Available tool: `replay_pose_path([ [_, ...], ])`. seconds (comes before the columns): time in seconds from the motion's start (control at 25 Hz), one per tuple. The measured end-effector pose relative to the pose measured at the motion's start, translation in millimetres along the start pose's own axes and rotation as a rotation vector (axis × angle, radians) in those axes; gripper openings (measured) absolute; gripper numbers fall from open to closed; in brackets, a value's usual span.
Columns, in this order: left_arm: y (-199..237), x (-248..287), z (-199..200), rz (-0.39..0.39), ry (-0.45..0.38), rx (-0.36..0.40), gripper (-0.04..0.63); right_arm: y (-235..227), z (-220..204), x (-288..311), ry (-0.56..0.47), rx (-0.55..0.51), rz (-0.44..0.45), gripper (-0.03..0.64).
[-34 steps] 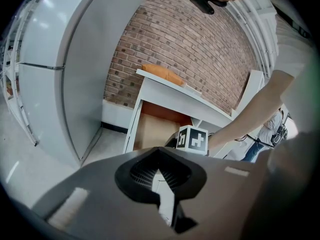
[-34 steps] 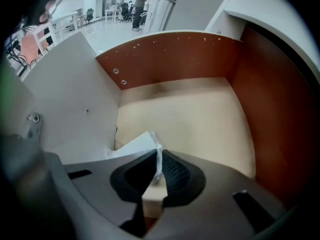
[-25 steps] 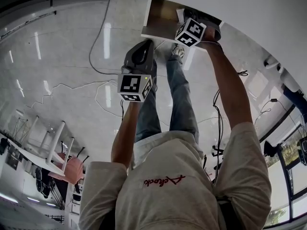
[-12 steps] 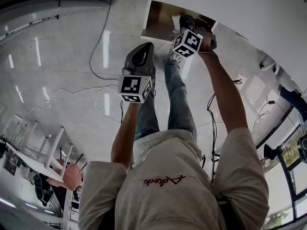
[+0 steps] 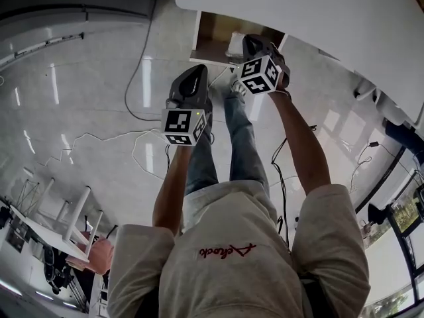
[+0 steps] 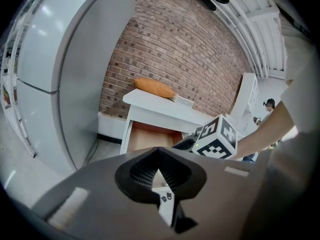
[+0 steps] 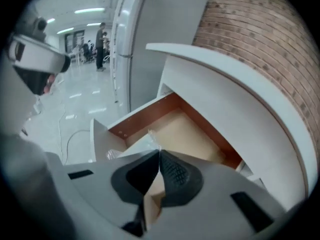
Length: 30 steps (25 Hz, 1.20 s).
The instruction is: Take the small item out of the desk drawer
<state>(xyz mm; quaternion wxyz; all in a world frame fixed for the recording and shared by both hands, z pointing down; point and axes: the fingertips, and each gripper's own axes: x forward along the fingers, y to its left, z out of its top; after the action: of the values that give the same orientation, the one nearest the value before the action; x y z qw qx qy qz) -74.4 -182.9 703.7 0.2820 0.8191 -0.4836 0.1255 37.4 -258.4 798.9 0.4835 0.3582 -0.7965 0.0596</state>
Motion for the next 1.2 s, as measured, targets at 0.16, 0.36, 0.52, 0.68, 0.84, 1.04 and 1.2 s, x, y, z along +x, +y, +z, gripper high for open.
replay_pose_path([
  [0.16,-10.4,3.1,8.7,-0.015,-0.006,0.020,0.009,-8.4,6.7,-31.0,-0.087,0.175,-0.027,0.014],
  [0.36,-26.0,0.8,19.2,-0.022,-0.007,0.036,0.009,-17.7,7.5,-76.4,-0.181,0.353,-0.061,0.014],
  [0.52,-38.5,1.3,31.9,-0.034,-0.007,0.058,0.009,-27.8,9.0,-111.4,-0.249,0.469,-0.091,0.014],
  [0.68,-48.7,-1.0,47.5,-0.044,-0.012,0.085,0.009,-38.5,11.0,-144.9,-0.289,0.523,-0.121,0.014],
  [0.84,-52.5,-10.3,63.9,-0.047,-0.020,0.104,0.009,-51.3,18.0,-177.1,-0.338,0.563,-0.159,0.014],
  [1.04,-56.5,-22.5,102.1,-0.042,-0.068,0.127,0.009,-76.0,40.3,-215.4,-0.405,0.555,-0.210,0.012],
  [1.2,-60.9,-27.7,132.8,-0.037,-0.109,0.138,0.009,-93.9,58.2,-239.7,-0.448,0.547,-0.247,0.012],
])
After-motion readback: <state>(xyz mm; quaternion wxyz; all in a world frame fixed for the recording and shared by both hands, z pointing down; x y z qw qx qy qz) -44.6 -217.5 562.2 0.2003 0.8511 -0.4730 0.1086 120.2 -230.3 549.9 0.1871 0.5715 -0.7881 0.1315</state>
